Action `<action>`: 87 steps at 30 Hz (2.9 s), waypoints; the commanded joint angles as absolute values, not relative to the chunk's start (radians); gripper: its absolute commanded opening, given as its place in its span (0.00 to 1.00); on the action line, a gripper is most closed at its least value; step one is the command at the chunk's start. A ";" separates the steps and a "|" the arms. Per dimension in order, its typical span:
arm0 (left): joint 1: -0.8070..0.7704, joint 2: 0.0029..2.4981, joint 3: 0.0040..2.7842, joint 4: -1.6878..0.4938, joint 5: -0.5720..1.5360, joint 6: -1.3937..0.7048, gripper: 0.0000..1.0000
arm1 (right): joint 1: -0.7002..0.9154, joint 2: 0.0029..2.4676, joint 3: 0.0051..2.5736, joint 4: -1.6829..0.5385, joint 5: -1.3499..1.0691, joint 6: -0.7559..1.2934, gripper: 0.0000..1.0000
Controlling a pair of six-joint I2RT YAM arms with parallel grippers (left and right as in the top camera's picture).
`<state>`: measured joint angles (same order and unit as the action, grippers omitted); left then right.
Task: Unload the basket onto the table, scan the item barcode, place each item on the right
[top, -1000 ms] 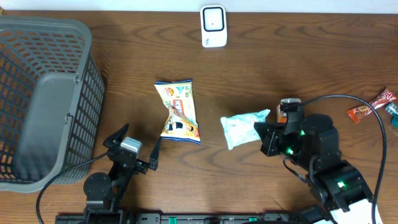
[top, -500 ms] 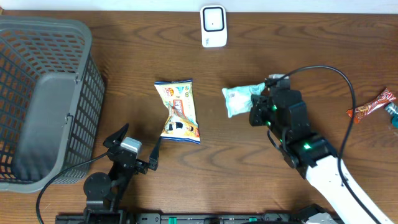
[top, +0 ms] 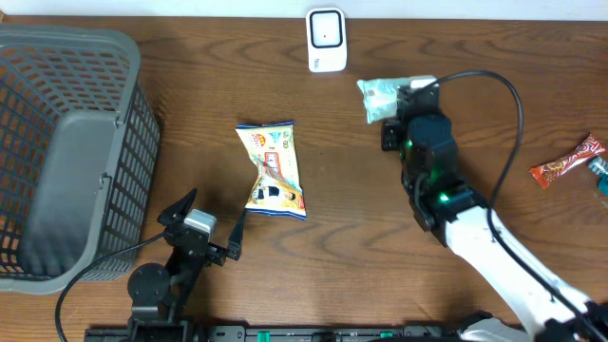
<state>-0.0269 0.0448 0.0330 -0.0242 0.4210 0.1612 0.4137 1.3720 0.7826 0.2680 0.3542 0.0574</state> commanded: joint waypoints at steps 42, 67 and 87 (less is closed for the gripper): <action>-0.021 0.044 0.004 -0.039 0.441 0.160 0.98 | 0.566 2.539 1.861 0.668 0.694 -1.485 0.01; -0.021 0.044 0.004 -0.039 0.441 0.160 0.98 | 0.432 1.980 1.835 -0.171 0.687 -0.928 0.01; -0.021 0.044 0.004 -0.039 0.441 0.160 0.98 | -0.266 2.061 1.695 -0.447 0.489 -0.097 0.01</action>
